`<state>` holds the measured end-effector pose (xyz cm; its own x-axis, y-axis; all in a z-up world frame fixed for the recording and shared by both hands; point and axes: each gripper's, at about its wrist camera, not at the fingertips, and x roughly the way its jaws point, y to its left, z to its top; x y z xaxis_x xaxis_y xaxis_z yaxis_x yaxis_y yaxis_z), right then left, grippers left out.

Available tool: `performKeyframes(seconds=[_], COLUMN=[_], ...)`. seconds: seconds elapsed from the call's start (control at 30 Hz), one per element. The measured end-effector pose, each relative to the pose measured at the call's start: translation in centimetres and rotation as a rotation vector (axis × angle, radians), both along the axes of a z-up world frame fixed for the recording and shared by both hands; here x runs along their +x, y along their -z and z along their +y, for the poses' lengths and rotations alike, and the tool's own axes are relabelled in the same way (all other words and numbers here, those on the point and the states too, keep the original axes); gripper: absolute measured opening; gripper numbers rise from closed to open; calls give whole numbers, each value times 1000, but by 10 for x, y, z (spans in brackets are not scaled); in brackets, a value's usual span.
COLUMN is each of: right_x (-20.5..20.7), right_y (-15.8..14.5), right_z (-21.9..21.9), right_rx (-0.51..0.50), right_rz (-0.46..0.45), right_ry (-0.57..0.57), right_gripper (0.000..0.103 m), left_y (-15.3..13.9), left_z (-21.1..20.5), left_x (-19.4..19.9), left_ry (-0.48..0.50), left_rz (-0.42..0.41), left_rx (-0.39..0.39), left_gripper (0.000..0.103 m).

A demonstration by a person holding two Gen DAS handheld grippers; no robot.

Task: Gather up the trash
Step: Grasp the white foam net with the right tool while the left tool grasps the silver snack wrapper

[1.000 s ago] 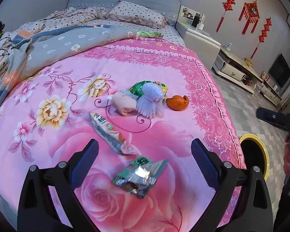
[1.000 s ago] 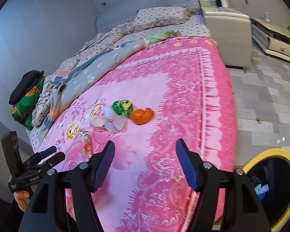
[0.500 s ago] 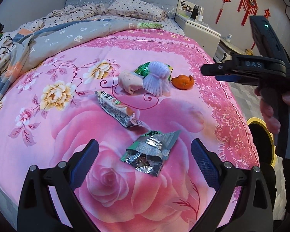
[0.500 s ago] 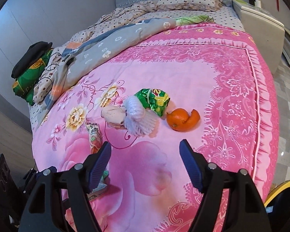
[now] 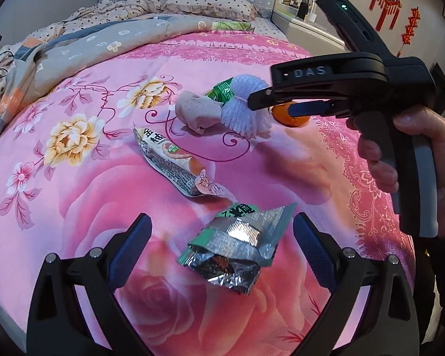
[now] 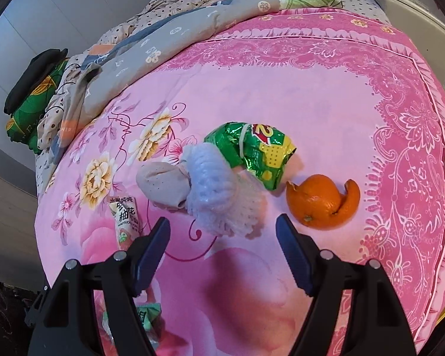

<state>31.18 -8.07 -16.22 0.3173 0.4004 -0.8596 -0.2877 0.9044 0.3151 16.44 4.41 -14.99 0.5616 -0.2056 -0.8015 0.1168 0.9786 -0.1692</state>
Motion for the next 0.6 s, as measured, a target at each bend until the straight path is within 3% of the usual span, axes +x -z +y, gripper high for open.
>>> performKeyframes(seconds=[0.13,0.33,0.43,0.5,0.6], right_x=[10,21,23,26,32], right_y=[11,27,29,30,29], right_z=[8,18,19,18,13], right_rx=[-4,-21,-22,-10,7], right_rz=[11,30,18,19,17], right_ry=[7,4,-7,-12,-7], right_gripper=[70,50,42,39,38], left_y=[11,24,24,26,29], left_z=[-6,-9,-7,-7,-6], left_x=[7,12,12,13,16], left_ry=[15,38,45,54,58], left_rz=[21,41,38,47,49], left_rx=[-15,-17,-35,-45,-48], left_gripper=[85,73,63,44,44])
